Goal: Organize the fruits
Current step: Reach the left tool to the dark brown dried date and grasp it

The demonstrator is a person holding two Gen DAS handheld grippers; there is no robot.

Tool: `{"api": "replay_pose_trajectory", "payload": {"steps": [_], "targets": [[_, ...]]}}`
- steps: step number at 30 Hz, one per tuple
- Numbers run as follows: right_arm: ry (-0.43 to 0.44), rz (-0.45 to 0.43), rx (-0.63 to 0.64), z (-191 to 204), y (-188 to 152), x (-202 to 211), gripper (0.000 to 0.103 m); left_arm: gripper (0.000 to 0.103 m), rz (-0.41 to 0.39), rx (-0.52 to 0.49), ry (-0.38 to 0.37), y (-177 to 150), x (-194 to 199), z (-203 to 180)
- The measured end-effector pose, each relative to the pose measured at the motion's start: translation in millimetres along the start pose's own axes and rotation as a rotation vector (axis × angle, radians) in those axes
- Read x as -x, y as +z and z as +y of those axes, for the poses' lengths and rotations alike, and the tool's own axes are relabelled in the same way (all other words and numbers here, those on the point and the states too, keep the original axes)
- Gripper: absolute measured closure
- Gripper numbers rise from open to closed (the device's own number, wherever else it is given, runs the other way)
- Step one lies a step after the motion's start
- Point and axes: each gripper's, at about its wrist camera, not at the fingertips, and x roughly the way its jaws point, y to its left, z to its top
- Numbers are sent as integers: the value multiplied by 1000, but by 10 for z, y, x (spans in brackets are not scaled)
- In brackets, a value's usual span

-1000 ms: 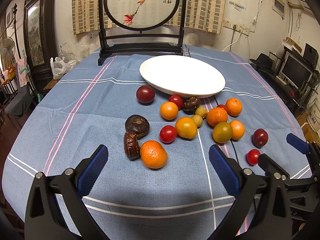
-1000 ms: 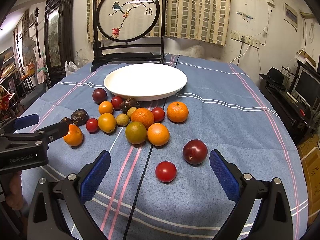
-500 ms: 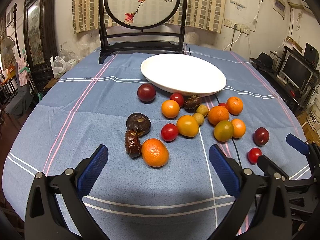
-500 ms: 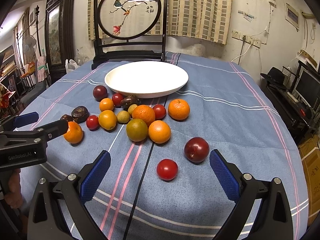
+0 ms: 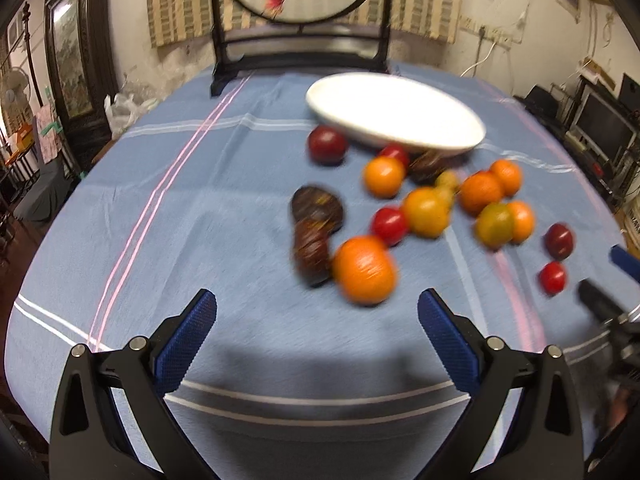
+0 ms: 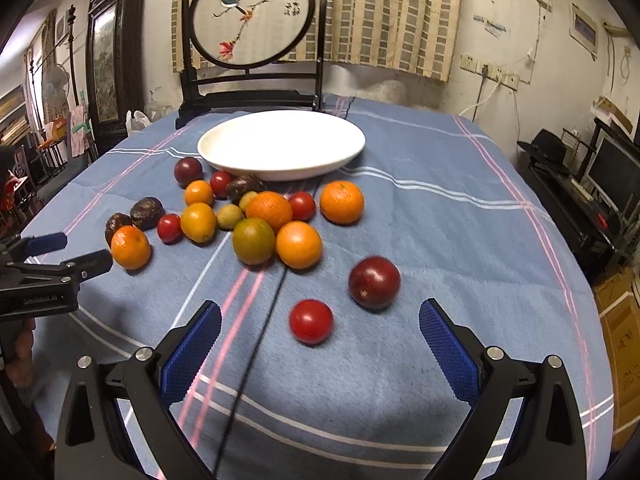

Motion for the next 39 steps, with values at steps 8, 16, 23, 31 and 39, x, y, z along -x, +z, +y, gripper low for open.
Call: {"api": "replay_pose_trajectory", "payload": {"steps": [8, 16, 23, 31, 39], "targets": [[33, -10, 15, -63, -32, 3, 4, 4, 43, -28, -28, 12, -145, -47], [58, -22, 16, -118, -45, 31, 4, 6, 53, -91, -37, -1, -145, -31], [76, -23, 17, -95, -37, 29, 4, 29, 100, -80, 0, -7, -296, 206], [68, -17, 47, 24, -32, 38, 4, 29, 91, -126, -4, 187, -457, 38], [47, -16, 72, 59, -22, 50, 4, 74, 81, -91, -58, 269, -538, 25]]}}
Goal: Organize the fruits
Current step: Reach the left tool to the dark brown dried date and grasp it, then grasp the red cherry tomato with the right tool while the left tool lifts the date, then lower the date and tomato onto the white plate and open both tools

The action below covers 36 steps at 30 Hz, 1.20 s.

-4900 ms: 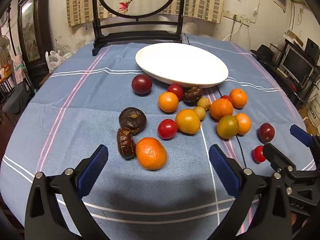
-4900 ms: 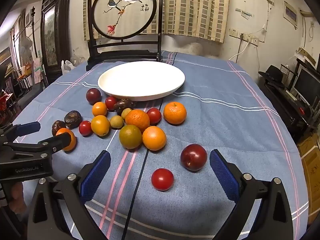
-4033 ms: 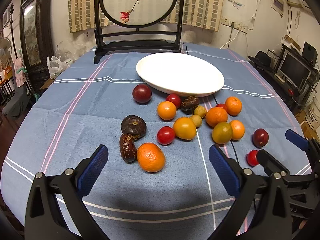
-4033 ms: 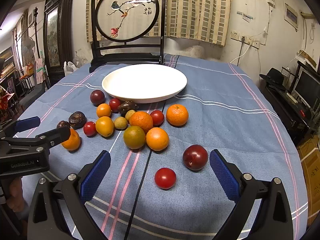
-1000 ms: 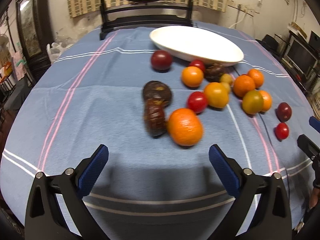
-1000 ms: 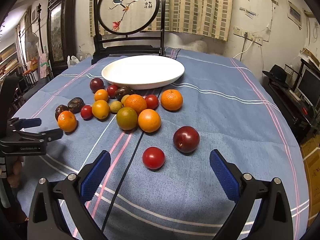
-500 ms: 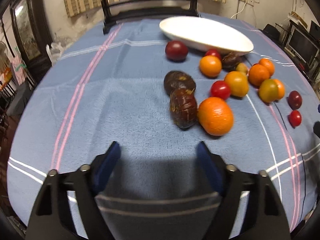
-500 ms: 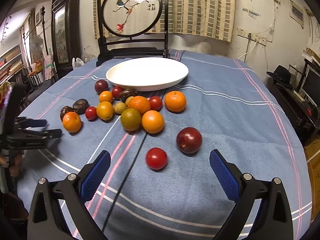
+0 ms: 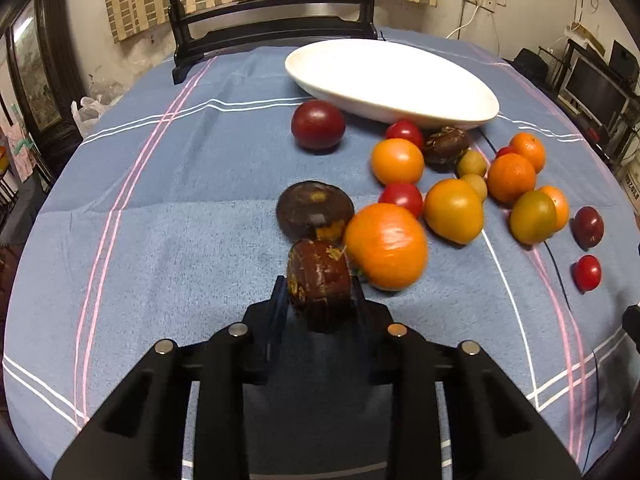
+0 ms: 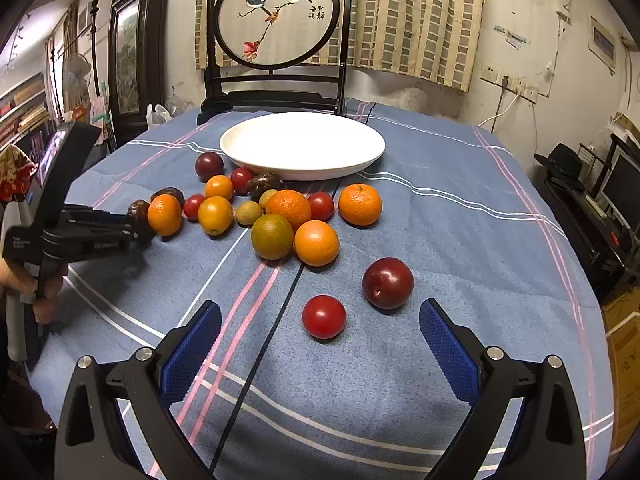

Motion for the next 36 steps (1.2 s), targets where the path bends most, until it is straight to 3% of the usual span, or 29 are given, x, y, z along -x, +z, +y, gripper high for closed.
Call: {"api": "replay_pose_trajectory", "payload": {"steps": [12, 13, 14, 17, 20, 25, 30, 36], "targets": [[-49, 143, 16, -5, 14, -370, 7, 74, -66, -2, -83, -172, 454, -54], [-42, 141, 20, 2, 27, -375, 12, 74, -71, -3, -89, -172, 486, -60], [-25, 148, 21, 6, 36, -387, 27, 74, -76, -4, -91, -177, 517, -67], [-4, 188, -1, -17, 40, -459, 53, 74, -88, -11, -102, -156, 563, -73], [15, 217, -11, -4, 11, -540, 73, 74, -92, -17, -111, -128, 559, -83], [5, 206, 14, 60, 56, -621, 74, 74, -65, -16, -123, -41, 429, -99], [51, 168, 20, 18, 190, -533, 74, 74, -57, -30, -136, 145, 349, -119], [126, 38, 55, -19, 757, -368, 74, 74, -94, -49, -145, 695, 309, -169]]}}
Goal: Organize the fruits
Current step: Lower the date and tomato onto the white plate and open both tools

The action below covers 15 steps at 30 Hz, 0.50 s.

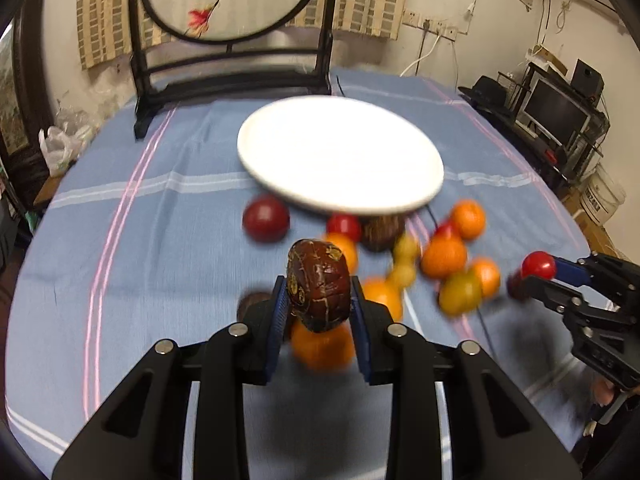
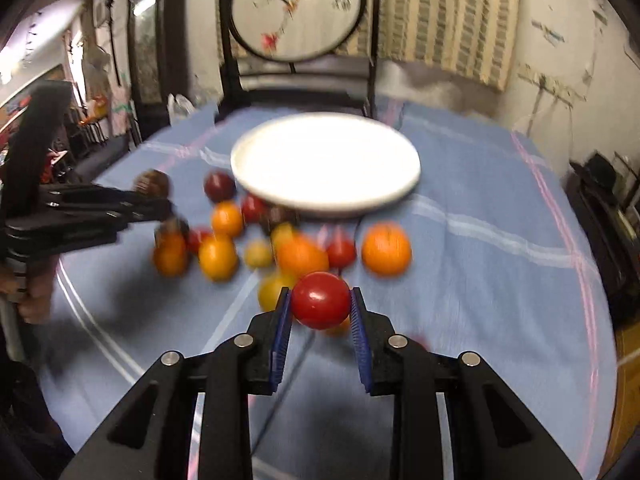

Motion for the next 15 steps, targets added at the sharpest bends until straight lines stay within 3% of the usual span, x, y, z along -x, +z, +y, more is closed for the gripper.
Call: {"api": "replay_pose_trajectory", "payload": {"steps": [2, 8, 15], "targets": [[10, -21, 27, 1, 245, -85, 74, 74, -3, 3, -2, 232, -104, -18], [14, 79, -6, -134, 844, -867, 74, 74, 70, 43, 1, 889, -742, -25], [10, 198, -33, -218, 932, -1442, 73, 73, 198, 60, 48, 1060, -1373, -32]]}}
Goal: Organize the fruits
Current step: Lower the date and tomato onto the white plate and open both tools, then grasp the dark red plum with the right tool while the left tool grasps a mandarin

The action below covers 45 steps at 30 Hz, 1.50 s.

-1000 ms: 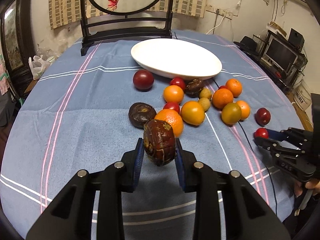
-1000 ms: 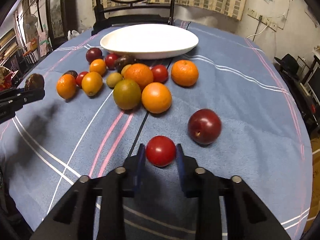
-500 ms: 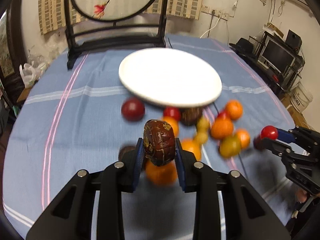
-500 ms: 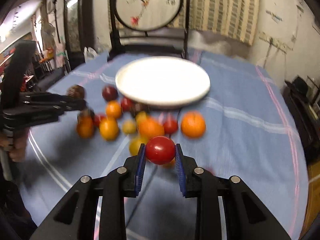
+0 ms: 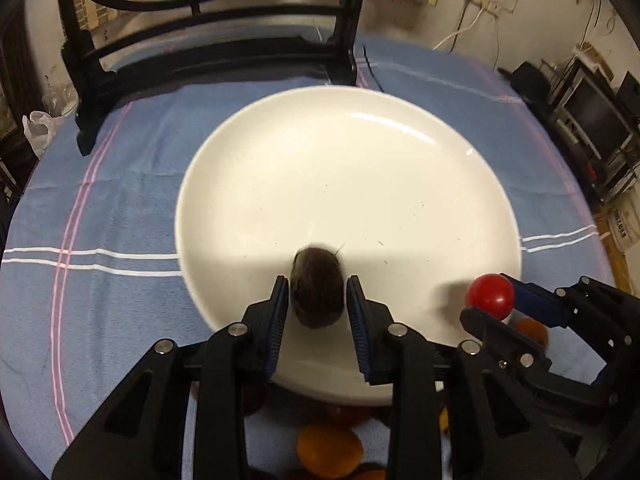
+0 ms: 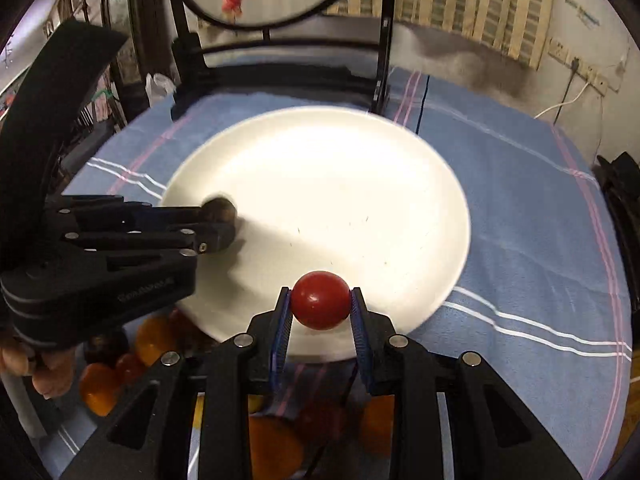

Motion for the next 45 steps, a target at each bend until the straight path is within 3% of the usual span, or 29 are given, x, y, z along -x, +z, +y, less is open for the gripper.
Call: {"api": "replay_pose_trajectory", "payload": {"steps": [1, 2, 3, 4, 9, 12, 19, 25, 29, 38, 39, 41, 45], "targets": [[-2, 15, 3, 0, 0, -52, 72, 68, 6, -7, 9, 18, -30, -26], [-4, 24, 9, 2, -6, -91, 63, 60, 10, -11, 15, 40, -43, -49], [-10, 25, 14, 4, -10, -94, 49, 43, 10, -6, 23, 63, -35, -65], [-25, 8, 17, 3, -23, -62, 46, 38, 0, 0, 25, 64, -2, -73], [-13, -52, 3, -114, -176, 256, 46, 38, -84, -12, 11, -66, 366, -109], [-13, -88, -22, -275, -383, 534, 43, 29, -142, -31, 15, -301, 664, -85], [-11, -56, -128, -695, -1212, 936, 43, 27, -201, -48, 37, -1020, 981, 67], [-43, -48, -144, -559, -1674, 995, 44, 27, -184, 12, 12, -1562, 1037, 189], [-32, -49, -128, -409, -1733, 961, 44, 27, -149, 28, 0, -1803, 1008, 197], [-97, 24, -177, -362, -1653, 641, 44, 27, -119, 61, 21, -2098, 944, 246], [-110, 12, -167, -346, -1653, 644, 63, 27, -117, 61, 24, -2107, 938, 245], [-127, -3, -154, -318, -1650, 655, 64, 27, -112, 60, 30, -2100, 929, 235], [-76, -39, -192, -391, -1699, 685, 64, 27, -112, 62, 37, -2069, 928, 211]]}}
